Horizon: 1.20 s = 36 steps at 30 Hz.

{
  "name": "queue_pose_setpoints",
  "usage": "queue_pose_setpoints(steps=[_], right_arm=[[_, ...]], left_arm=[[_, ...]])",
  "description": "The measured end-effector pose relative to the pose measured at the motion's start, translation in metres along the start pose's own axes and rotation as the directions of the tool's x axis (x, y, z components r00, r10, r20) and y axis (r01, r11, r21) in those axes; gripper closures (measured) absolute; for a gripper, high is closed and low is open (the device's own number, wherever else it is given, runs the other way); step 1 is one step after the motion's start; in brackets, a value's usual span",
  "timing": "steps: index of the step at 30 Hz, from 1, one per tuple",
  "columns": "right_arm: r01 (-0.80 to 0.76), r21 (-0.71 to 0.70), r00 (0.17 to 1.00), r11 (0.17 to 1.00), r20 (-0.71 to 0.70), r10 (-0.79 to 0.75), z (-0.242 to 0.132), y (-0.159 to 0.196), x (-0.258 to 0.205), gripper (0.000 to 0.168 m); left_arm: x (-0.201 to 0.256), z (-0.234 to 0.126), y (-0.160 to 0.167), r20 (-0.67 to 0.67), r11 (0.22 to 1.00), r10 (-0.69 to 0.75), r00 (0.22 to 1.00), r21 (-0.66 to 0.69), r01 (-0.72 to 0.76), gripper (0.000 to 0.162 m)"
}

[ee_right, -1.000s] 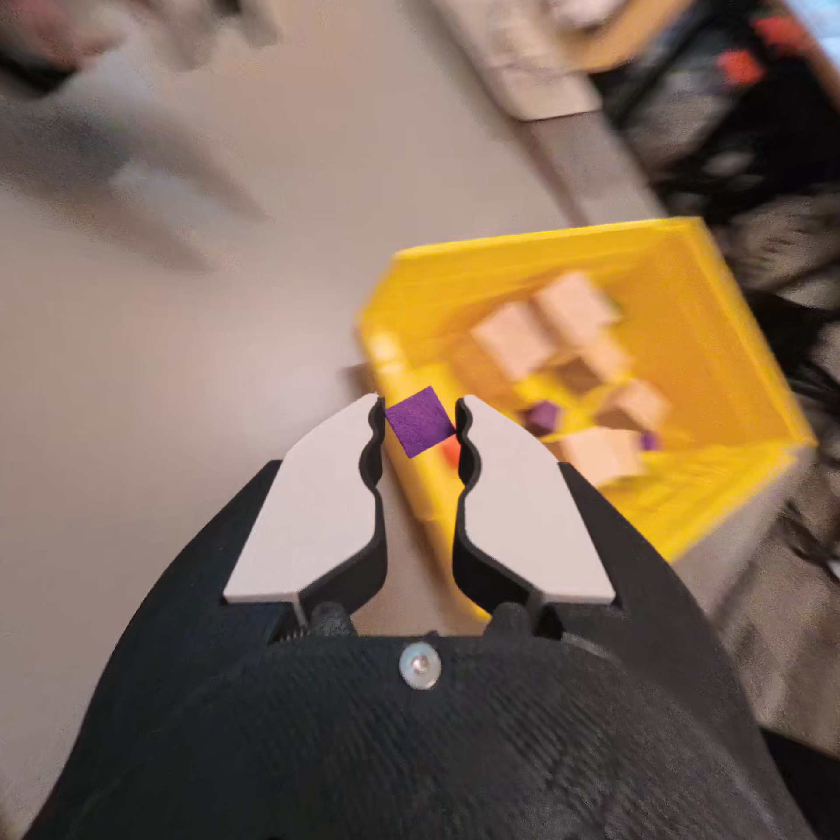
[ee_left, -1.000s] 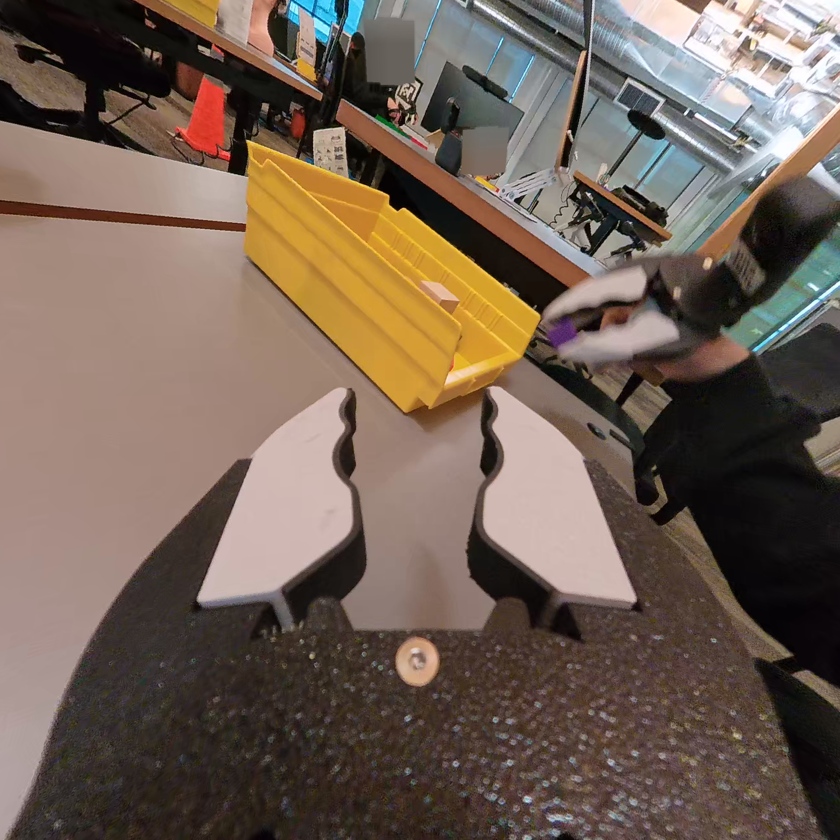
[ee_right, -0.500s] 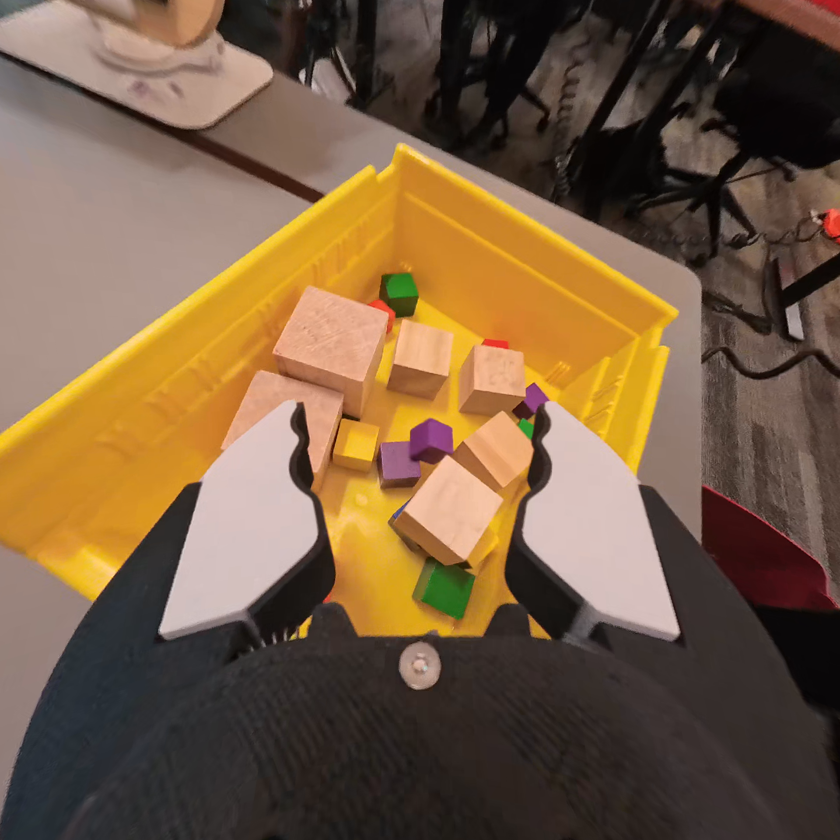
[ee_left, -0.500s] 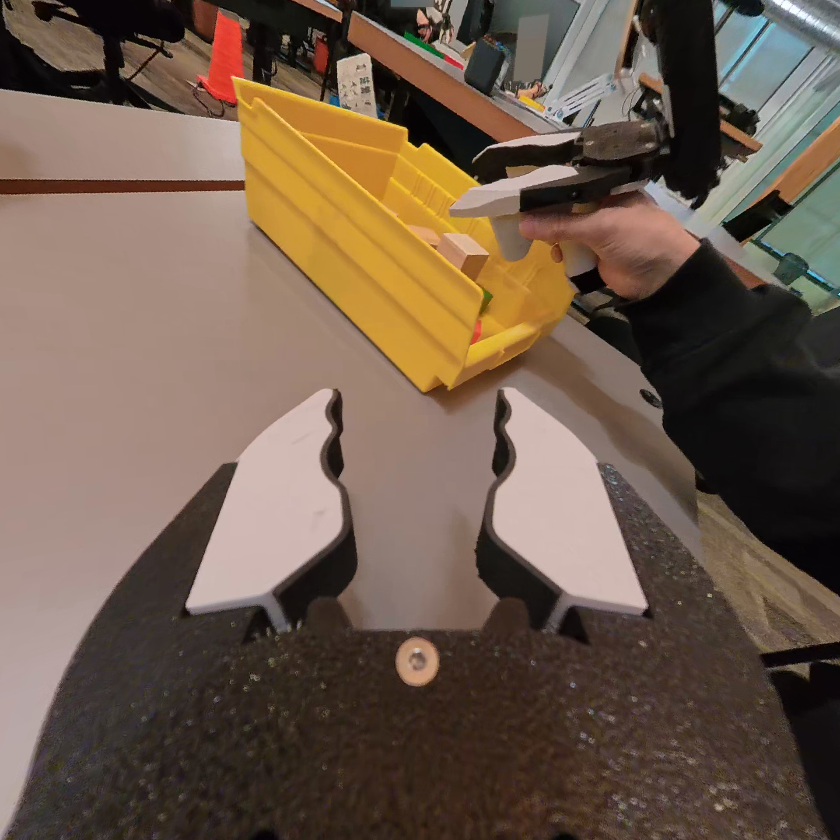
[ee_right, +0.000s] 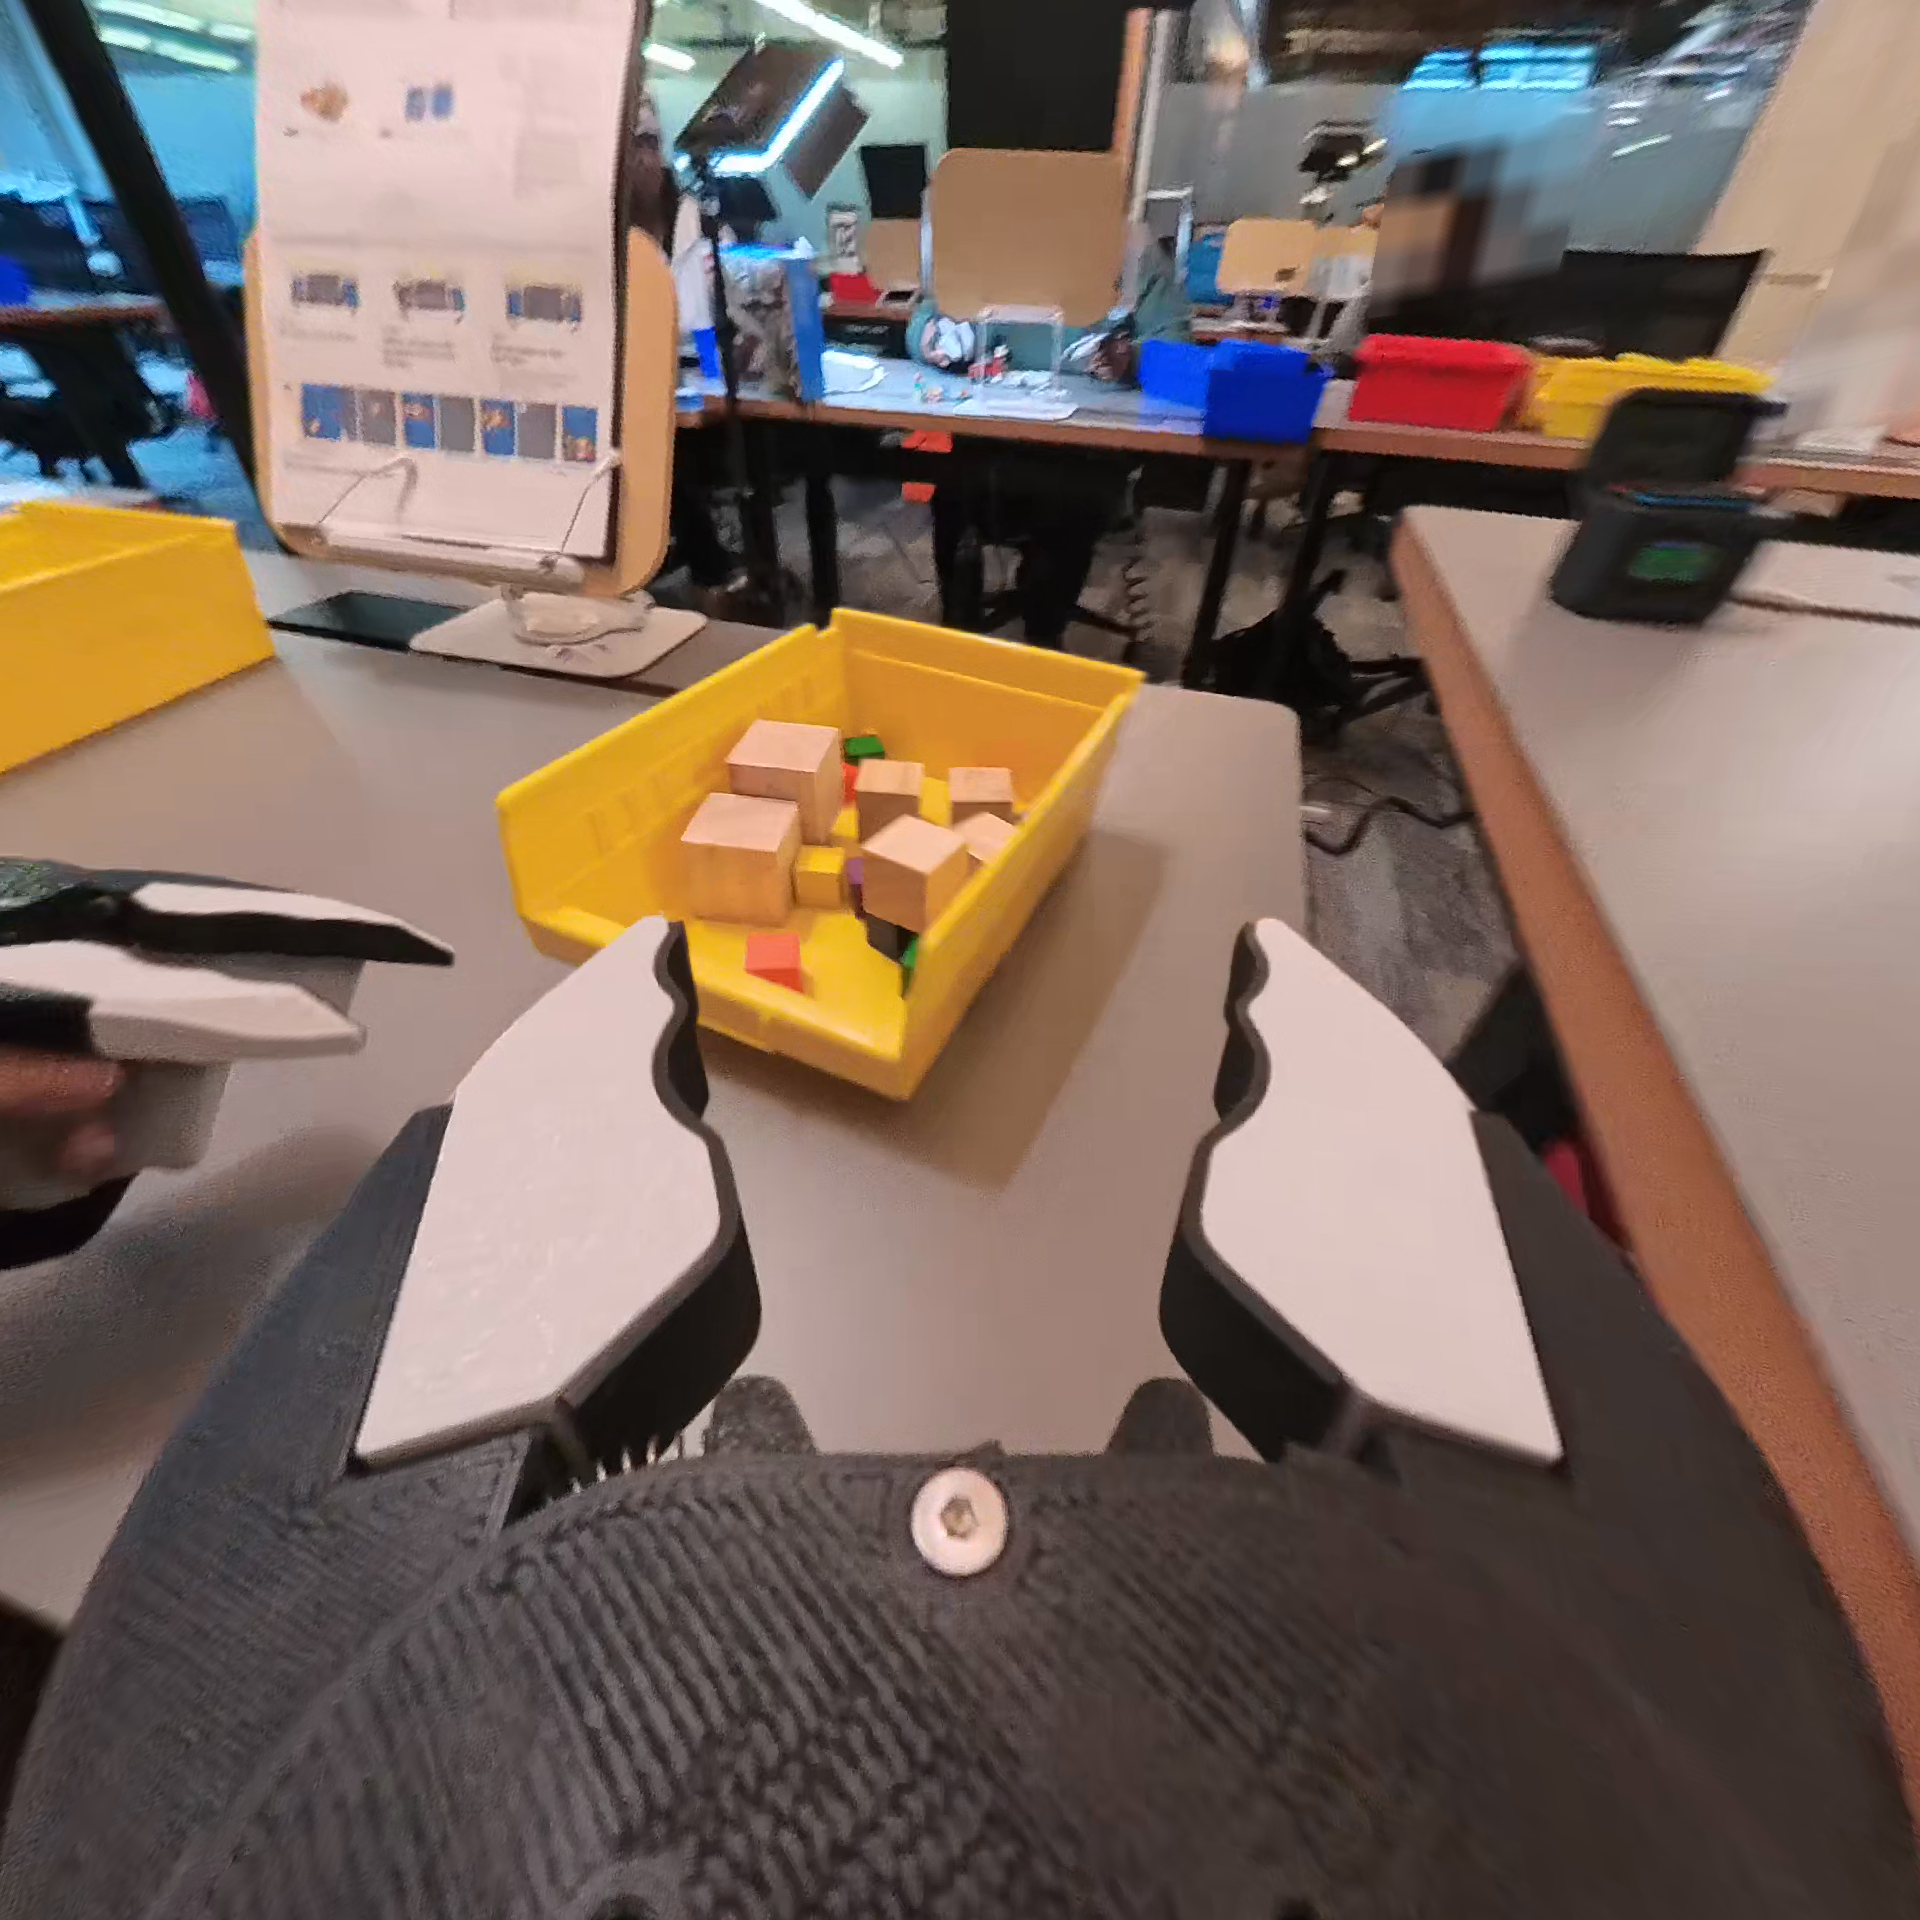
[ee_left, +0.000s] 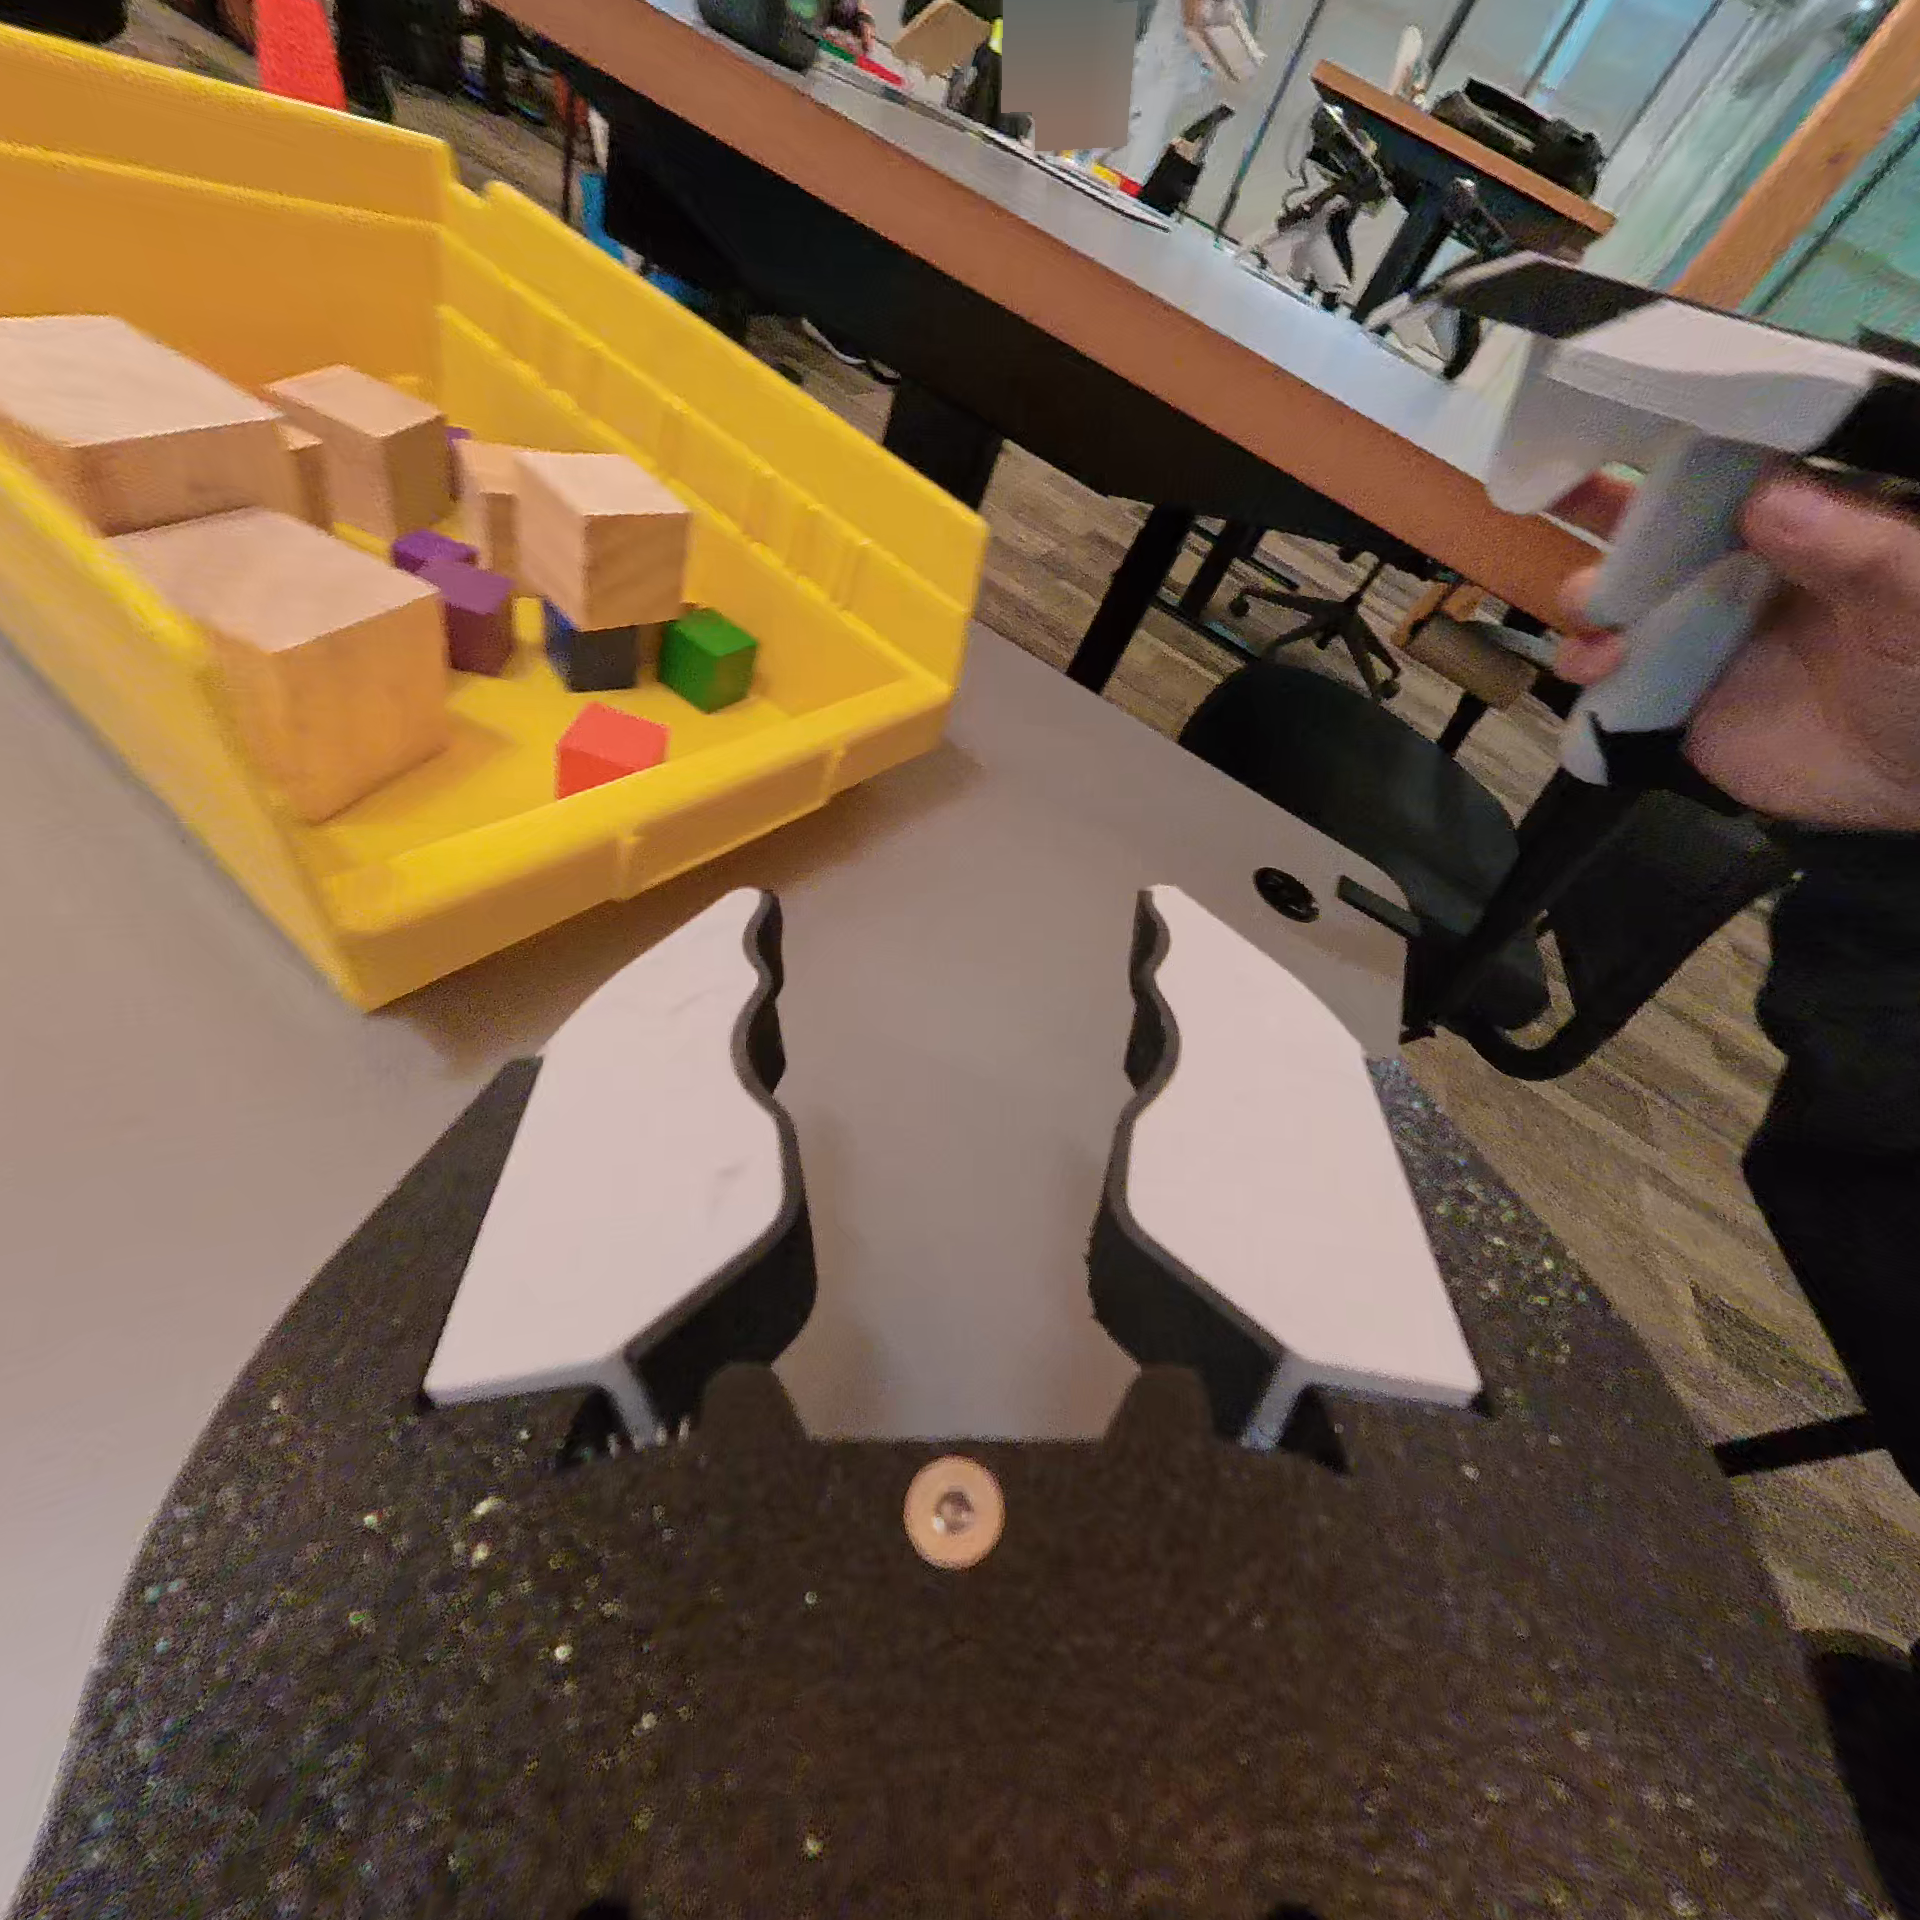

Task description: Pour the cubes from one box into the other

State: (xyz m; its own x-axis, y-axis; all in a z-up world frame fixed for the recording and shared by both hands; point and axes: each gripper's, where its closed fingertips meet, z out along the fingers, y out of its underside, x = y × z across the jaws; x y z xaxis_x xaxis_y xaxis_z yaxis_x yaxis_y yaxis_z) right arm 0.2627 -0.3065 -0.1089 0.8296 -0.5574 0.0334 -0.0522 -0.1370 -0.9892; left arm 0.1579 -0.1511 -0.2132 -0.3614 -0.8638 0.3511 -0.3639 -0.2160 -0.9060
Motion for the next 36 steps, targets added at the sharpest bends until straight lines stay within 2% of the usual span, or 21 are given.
queue_pose_setpoints(steps=[4,6,8,11,12,14,16,18,20,22,24,27,30,32,34,36], right_arm=[[-0.054,0.020,0.981,0.998,-0.184,0.057,-0.097,0.015,0.061,0.074],[-0.066,-0.003,0.953,0.998,-0.296,0.062,-0.143,0.035,0.096,0.075],[-0.103,-0.058,0.906,0.993,-0.418,0.070,-0.190,0.068,0.133,0.075],[-0.136,-0.144,0.910,0.980,-0.409,0.067,-0.229,0.126,0.152,0.080],[-0.147,-0.173,0.913,0.974,-0.402,0.067,-0.237,0.149,0.156,0.078],[-0.207,-0.262,0.894,0.943,-0.442,0.074,-0.252,0.203,0.169,0.065],[-0.277,-0.307,0.873,0.910,-0.476,0.105,-0.259,0.256,0.176,0.065],[-0.330,-0.312,0.876,0.891,-0.452,0.166,-0.250,0.299,0.169,0.064],[-0.372,-0.422,0.889,0.827,-0.418,0.186,-0.244,0.350,0.159,0.065],[-0.356,-0.533,0.910,0.767,-0.386,0.154,-0.239,0.395,0.153,0.068],[-0.352,-0.584,0.921,0.731,-0.354,0.160,-0.230,0.429,0.150,0.075],[-0.351,-0.658,0.934,0.666,-0.301,0.195,-0.217,0.472,0.149,0.075],[-0.350,-0.678,0.936,0.646,-0.281,0.213,-0.203,0.506,0.159,0.079],[-0.365,-0.676,0.931,0.640,-0.260,0.256,-0.195,0.525,0.160,0.080],[-0.393,-0.679,0.918,0.620,-0.250,0.308,-0.188,0.546,0.158,0.084],[-0.415,-0.700,0.901,0.581,-0.227,0.370,-0.185,0.568,0.152,0.089]], left_arm=[[0.031,0.021,0.003,-0.062,0.998,0.052,0.997,-0.026,-0.053,0.099],[0.048,0.032,0.006,-0.107,0.997,0.054,0.993,-0.043,-0.059,0.098],[0.063,0.040,0.010,-0.156,0.996,0.053,0.986,-0.057,-0.063,0.098],[0.074,0.047,0.013,-0.180,0.994,0.079,0.980,-0.064,-0.092,0.097],[0.075,0.049,0.013,-0.181,0.993,0.084,0.980,-0.063,-0.097,0.097],[0.079,0.054,0.009,-0.193,0.992,0.096,0.976,-0.057,-0.109,0.098],[0.084,0.065,0.006,-0.213,0.989,0.118,0.970,-0.068,-0.135,0.097],[0.092,0.081,0.002,-0.241,0.981,0.146,0.959,-0.090,-0.172,0.095],[0.104,0.103,-0.010,-0.263,0.977,0.171,0.950,-0.078,-0.197,0.094],[0.128,0.132,-0.030,-0.309,0.977,0.184,0.933,-0.050,-0.209,0.091],[0.160,0.165,-0.059,-0.360,0.975,0.201,0.911,-0.020,-0.223,0.088],[0.213,0.220,-0.106,-0.434,0.945,0.299,0.850,0.008,-0.328,0.084],[0.248,0.289,-0.155,-0.363,0.893,0.440,0.821,0.076,-0.444,0.082],[0.259,0.339,-0.175,-0.208,0.781,0.624,0.753,0.121,-0.613,0.079],[0.256,0.387,-0.175,-0.061,0.650,0.760,0.647,0.054,-0.758,0.072],[0.249,0.422,-0.166,0.007,0.578,0.816,0.578,-0.007,-0.816,0.076]])
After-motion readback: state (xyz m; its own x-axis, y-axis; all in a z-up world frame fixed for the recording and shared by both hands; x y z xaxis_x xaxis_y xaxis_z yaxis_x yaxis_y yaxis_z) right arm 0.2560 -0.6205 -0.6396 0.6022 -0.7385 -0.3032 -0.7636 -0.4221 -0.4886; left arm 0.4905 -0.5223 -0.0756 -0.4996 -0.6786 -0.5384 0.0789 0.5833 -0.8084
